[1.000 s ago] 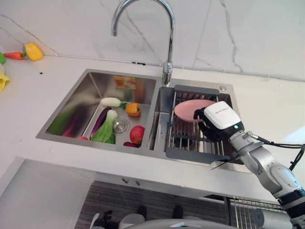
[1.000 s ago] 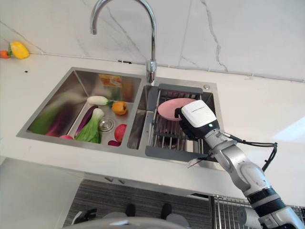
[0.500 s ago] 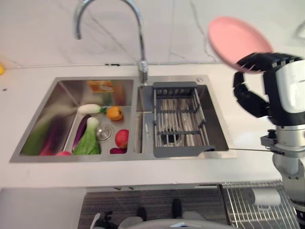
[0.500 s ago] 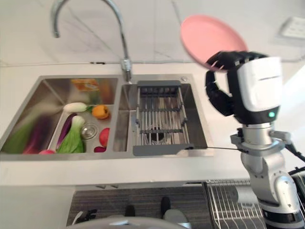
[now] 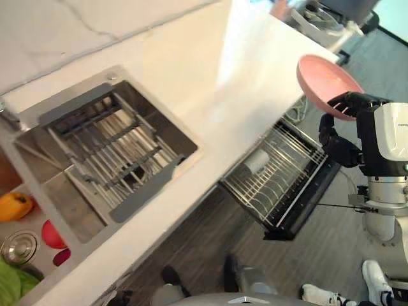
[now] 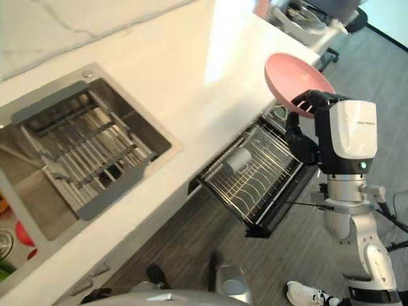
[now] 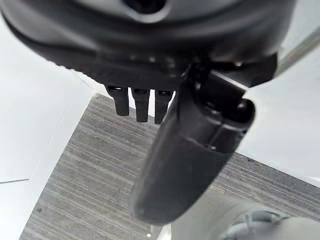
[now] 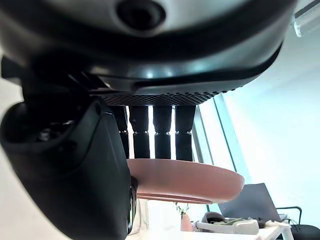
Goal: Place the dishes in the dishwasher.
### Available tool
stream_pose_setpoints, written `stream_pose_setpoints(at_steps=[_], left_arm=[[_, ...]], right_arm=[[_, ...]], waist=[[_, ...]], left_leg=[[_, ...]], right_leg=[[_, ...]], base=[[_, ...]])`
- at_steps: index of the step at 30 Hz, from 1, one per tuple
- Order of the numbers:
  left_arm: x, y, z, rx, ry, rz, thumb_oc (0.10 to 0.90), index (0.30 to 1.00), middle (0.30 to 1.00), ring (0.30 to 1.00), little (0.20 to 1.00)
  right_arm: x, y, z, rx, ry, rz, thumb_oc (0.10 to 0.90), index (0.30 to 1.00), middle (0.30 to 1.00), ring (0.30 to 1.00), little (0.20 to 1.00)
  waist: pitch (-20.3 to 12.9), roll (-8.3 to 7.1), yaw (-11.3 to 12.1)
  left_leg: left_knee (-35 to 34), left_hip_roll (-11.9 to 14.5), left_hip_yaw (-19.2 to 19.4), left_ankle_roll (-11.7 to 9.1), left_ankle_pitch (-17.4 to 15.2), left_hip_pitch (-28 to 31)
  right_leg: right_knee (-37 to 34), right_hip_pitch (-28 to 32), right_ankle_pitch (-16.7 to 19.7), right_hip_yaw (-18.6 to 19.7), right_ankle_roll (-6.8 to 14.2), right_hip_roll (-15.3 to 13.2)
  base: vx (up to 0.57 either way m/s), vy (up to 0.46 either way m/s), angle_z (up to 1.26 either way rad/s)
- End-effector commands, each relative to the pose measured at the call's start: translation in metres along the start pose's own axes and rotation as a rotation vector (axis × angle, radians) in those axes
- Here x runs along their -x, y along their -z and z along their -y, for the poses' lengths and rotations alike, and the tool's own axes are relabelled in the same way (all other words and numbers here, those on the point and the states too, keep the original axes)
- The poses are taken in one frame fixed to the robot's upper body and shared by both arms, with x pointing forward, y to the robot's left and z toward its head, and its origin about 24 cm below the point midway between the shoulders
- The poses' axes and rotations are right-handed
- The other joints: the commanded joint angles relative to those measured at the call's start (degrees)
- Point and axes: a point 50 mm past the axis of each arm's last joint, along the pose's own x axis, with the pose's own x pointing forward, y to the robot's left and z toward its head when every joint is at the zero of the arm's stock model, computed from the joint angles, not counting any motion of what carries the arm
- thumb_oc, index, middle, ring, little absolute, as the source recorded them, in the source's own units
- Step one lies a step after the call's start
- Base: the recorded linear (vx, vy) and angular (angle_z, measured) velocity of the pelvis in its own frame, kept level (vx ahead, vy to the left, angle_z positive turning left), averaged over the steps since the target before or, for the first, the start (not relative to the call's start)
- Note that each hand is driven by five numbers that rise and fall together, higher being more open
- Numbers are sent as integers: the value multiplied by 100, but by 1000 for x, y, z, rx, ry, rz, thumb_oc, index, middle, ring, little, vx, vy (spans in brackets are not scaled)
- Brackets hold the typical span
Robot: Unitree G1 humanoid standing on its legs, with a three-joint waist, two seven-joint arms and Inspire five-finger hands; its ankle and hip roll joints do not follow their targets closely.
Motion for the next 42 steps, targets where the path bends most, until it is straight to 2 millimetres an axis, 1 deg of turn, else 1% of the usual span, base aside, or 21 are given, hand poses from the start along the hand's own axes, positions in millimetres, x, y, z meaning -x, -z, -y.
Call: stream_pose_setpoints(at_steps=[1,2,3,5,6,7,10,12,14,15,18,24,28,29,30,31,32,33,35,41,42], left_arm=[[-5,-55,-2,74,-22,185,800,900,900,900,900],[-5,-57,-1,111,-31,186,800,900,900,900,900],[-5,-58,0,183,-43,179,800,900,900,900,900],[-4,-58,6,210,-32,165,800,900,900,900,900],[-4,-58,6,210,-32,165,800,900,900,900,900],[-4,-54,12,220,-17,141,800,900,900,900,900],[-2,-52,19,218,5,131,800,900,900,900,900],[-2,-50,20,211,12,127,800,900,900,900,900],[-2,-49,22,188,24,128,800,900,900,900,900],[-2,-49,22,189,24,128,800,900,900,900,900],[-1,-43,24,175,38,108,800,900,900,900,900],[0,-38,27,146,54,97,800,900,900,900,900],[0,-36,27,134,56,93,800,900,900,900,900],[0,-36,27,135,56,93,800,900,900,900,900],[0,-36,27,128,61,94,800,900,900,900,900],[0,-36,27,129,61,94,800,900,900,900,900],[0,-34,28,125,67,87,800,900,900,900,900],[0,-34,28,126,66,87,800,900,900,900,900],[0,-32,28,125,71,79,800,900,900,900,900],[0,-32,29,143,71,77,800,900,900,900,900],[0,-32,30,154,70,73,800,900,900,900,900]], right_arm=[[-30,-12,43,61,266,104,400,300,300,300,300],[-27,-13,40,40,245,100,400,300,300,300,300],[-18,-12,32,27,163,86,400,300,300,300,300],[-8,-6,23,16,87,42,400,300,300,300,300],[-8,-6,23,16,87,42,400,300,300,300,300],[-1,-5,17,7,17,26,400,300,300,300,300],[9,-2,4,-3,-94,9,400,300,300,300,300],[11,0,-1,-4,-121,4,400,300,300,300,300],[18,4,-16,-2,-215,-14,400,300,300,300,300],[18,4,-16,-3,-215,-12,400,300,300,300,300],[24,7,-36,8,-334,-10,400,300,300,300,300],[28,12,-51,23,-420,-22,400,300,300,300,300],[39,18,-69,-16,-526,-72,400,300,300,300,300],[38,18,-70,-16,-526,-71,400,300,300,300,300],[48,23,-82,-54,-600,-123,400,300,300,300,300],[48,23,-82,-54,-600,-122,400,300,300,300,300],[54,26,-89,-73,-641,-156,400,300,300,300,300],[54,26,-89,-73,-641,-155,400,300,300,300,300],[62,29,-96,-82,-691,-188,400,300,300,300,300],[68,34,-105,-44,-736,-205,400,300,300,300,300],[72,39,-109,-8,-767,-212,400,300,300,300,300]], waist=[[-218,-100,214],[-209,-91,231],[-189,-28,222],[-134,13,195],[-134,13,195],[-118,75,171],[-94,195,207],[-96,218,203],[-96,291,270],[-91,291,253],[-115,329,384],[-154,336,489],[-180,349,570],[-179,347,565],[-177,357,593],[-175,355,588],[-175,370,608],[-174,369,604],[-181,385,622],[-181,421,649],[-189,433,669]], left_leg=[[-196,-15,-490,-449,90,-616],[-147,4,-473,-507,162,-689],[-40,119,-356,-548,363,-861],[93,147,-580,-608,427,-923],[93,147,-580,-608,427,-923],[113,184,-652,-643,478,-914],[53,222,-797,-696,630,-914],[15,231,-829,-712,666,-906],[-42,223,-974,-738,710,-885],[-43,220,-985,-739,712,-882],[-61,202,-1127,-756,741,-836],[-66,171,-1241,-764,746,-813],[-120,138,-1294,-773,775,-782],[-121,138,-1295,-773,775,-781],[-135,130,-1297,-770,775,-771],[-136,129,-1297,-770,775,-770],[-146,122,-1294,-774,780,-756],[-147,121,-1295,-774,780,-755],[-159,107,-1288,-784,782,-739],[-186,92,-1291,-787,771,-721],[-187,86,-1283,-787,757,-710]], right_leg=[[-1418,910,-301,35,-120,-45],[-1527,846,-373,31,-102,-27],[-1527,706,-362,51,-110,50],[-1527,823,-386,-26,-224,128],[-1527,823,-386,-26,-224,128],[-1527,966,-465,-148,-296,209],[-1527,1121,-600,-278,-412,337],[-1527,1151,-634,-310,-431,370],[-1527,1229,-702,-376,-489,431],[-1527,1238,-705,-387,-489,432],[-1527,1369,-771,-502,-548,473],[-1527,1490,-831,-650,-581,491],[-1527,1538,-847,-761,-597,503],[-1527,1539,-847,-763,-597,503],[-1527,1555,-841,-807,-595,494],[-1527,1556,-841,-807,-595,494],[-1527,1572,-836,-858,-592,489],[-1527,1574,-836,-859,-591,488],[-1527,1585,-831,-934,-582,469],[-1527,1573,-818,-990,-549,437],[-1527,1575,-816,-996,-539,415]], base=[[-193,-131,-80],[-257,-215,-64],[-171,-208,-78],[-65,-173,-33],[-25,-132,8],[-14,-104,-20],[-28,-96,36],[-25,-45,33],[-11,-39,25],[6,-15,19],[5,-31,32],[11,-18,28],[17,-6,27],[19,-6,13],[12,-4,5],[23,-1,4],[12,3,4],[22,5,6],[18,2,4],[3,0,1],[0,0,0]])
